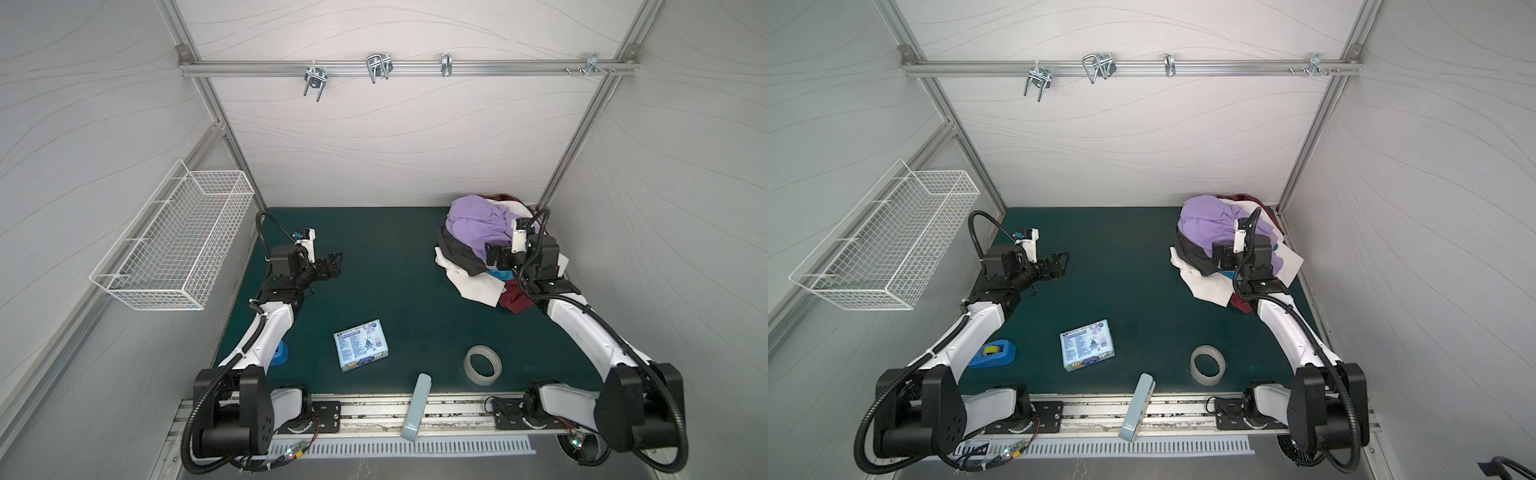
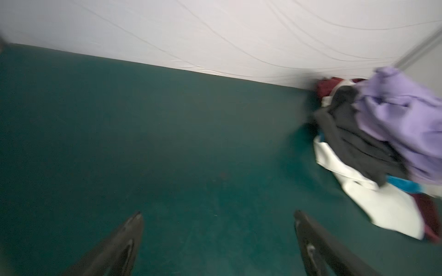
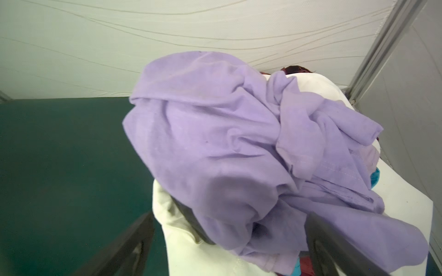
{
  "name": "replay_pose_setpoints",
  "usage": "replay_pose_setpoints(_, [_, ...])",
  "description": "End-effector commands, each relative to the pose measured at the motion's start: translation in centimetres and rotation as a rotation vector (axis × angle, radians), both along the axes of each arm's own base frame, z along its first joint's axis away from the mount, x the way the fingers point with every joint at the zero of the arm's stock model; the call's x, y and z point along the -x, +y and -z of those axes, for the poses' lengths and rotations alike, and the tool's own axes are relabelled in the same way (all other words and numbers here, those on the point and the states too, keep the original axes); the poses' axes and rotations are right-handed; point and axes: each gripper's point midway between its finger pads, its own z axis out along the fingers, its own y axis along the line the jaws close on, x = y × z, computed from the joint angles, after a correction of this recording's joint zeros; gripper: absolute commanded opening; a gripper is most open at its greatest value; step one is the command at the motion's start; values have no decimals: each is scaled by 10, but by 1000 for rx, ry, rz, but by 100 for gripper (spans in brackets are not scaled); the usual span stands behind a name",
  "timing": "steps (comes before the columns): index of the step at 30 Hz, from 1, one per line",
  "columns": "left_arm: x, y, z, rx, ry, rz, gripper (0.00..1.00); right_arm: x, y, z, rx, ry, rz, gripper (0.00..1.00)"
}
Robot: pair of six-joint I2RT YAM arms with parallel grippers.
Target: Pick out a specific cloth from the pile
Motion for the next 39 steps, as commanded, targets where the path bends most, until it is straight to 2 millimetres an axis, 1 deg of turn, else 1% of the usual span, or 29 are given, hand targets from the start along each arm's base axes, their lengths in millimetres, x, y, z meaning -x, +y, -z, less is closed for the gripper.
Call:
replay_pose_setpoints(1, [34,-53,-18,231,145,292,99,30,13,16,15,173,-49,99])
replay_pose_setpoints(3, [51,-73,-27,330,188,412,99,39,22,14,21,206,-88,99])
replay_pose_setpoints(5, [69,-93,-33,385,208,520,99,47,33,15,36,237,-124,99])
replay_pose_setpoints(8, [94,-122,-29,360,218,635,99,55,48,14,58,277,-155,99])
replay_pose_setpoints(10, [110,-136,-26,346,212,705,99,59,61,15,72,299,-193,99])
replay_pose_setpoints(12, [119,-144,-24,339,197,745,99,63,74,19,89,320,-230,99])
replay_pose_setpoints(15, [125,-147,-26,347,155,766,99,66,94,26,96,340,-275,99])
replay_pose_setpoints(17, [129,-148,-31,362,121,794,99,66,107,32,84,368,-308,98])
replay_pose_setpoints(19, [133,-149,-33,366,100,815,99,63,119,39,88,396,-330,95])
replay_pose_setpoints(21, [133,-148,-33,354,84,803,99,57,125,45,123,411,-321,93])
replay_pose_setpoints(22, [132,-147,-33,347,78,795,99,51,127,48,149,412,-309,91])
replay_pose_setpoints(29, [130,-145,-29,315,75,777,99,11,134,56,261,415,-225,77])
replay_pose_setpoints(31, [129,-145,-27,308,82,776,99,1,135,64,293,436,-199,71])
replay_pose_setpoints(35, [129,-145,-24,303,95,777,99,-17,130,84,376,472,-134,62])
replay_pose_setpoints(39, [129,-145,-24,297,90,780,99,-28,125,101,436,490,-96,62])
